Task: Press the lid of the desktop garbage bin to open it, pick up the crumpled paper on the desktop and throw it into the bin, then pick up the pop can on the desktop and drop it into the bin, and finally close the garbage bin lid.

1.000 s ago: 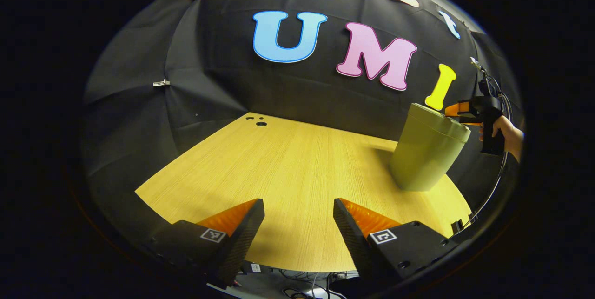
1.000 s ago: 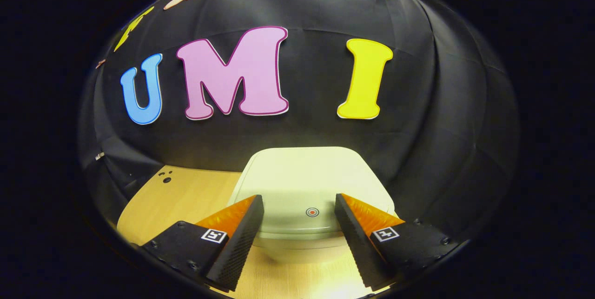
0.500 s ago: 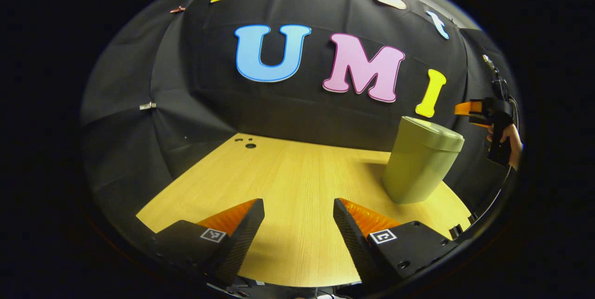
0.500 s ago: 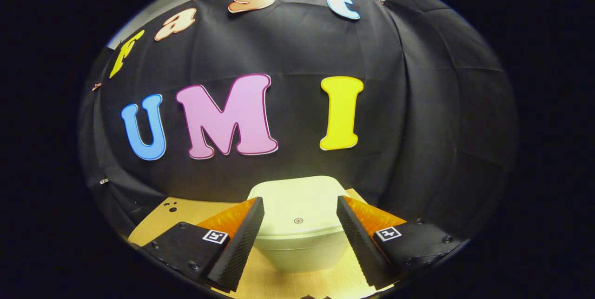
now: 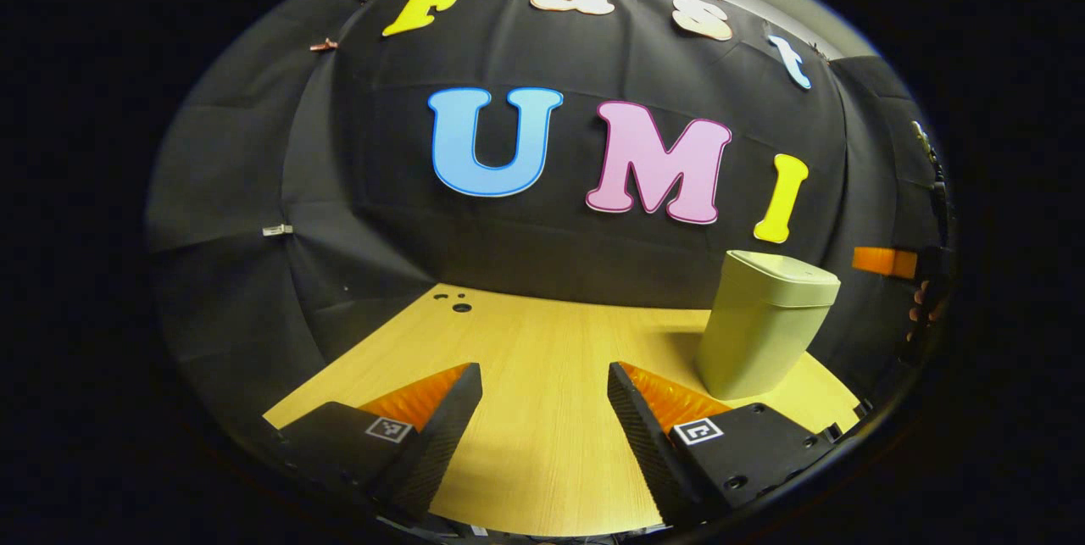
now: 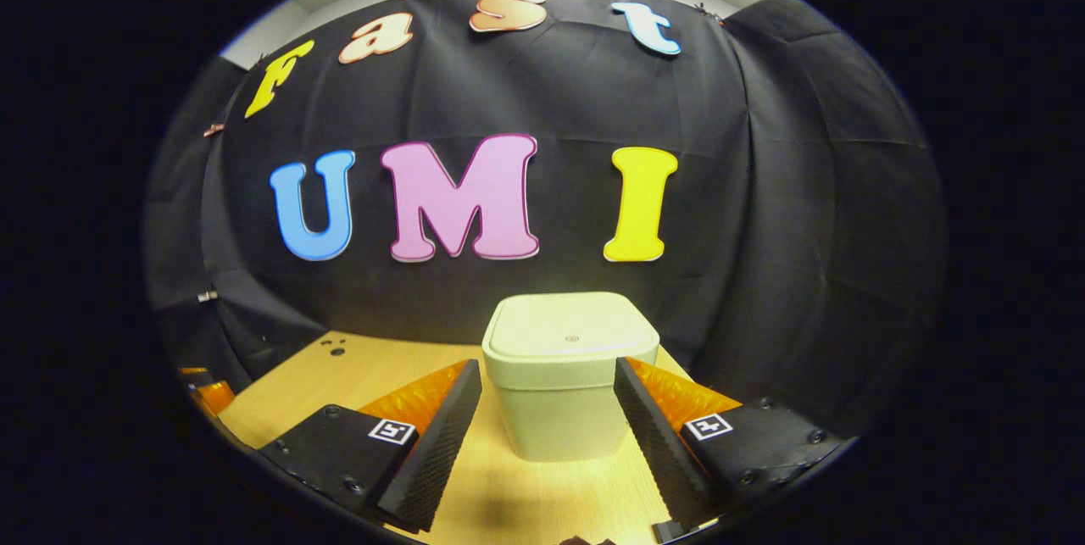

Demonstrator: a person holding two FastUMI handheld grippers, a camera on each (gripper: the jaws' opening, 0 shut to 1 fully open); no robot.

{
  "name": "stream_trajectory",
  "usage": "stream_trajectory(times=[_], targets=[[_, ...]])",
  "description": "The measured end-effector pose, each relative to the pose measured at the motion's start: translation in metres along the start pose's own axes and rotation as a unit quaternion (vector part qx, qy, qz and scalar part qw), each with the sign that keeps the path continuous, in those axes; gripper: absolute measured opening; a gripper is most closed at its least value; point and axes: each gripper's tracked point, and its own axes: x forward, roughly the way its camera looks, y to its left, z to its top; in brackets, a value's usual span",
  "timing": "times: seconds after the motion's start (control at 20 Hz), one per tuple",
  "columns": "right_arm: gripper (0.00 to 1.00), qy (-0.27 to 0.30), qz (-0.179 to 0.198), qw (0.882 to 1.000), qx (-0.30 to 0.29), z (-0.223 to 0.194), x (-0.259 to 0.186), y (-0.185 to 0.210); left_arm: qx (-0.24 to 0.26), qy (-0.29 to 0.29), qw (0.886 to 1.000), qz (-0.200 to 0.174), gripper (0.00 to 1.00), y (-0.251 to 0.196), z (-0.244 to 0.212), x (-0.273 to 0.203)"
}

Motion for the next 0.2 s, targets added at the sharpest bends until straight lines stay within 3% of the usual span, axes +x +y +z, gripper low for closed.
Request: stream_trajectory(times=[0.2], targets=[[0.99, 0.016, 0.006, 1.0, -0.01, -0.029, -0.021, 0.01, -0.001, 0.001, 1.0, -0.006, 0.96, -0.011, -0.013, -0.01]])
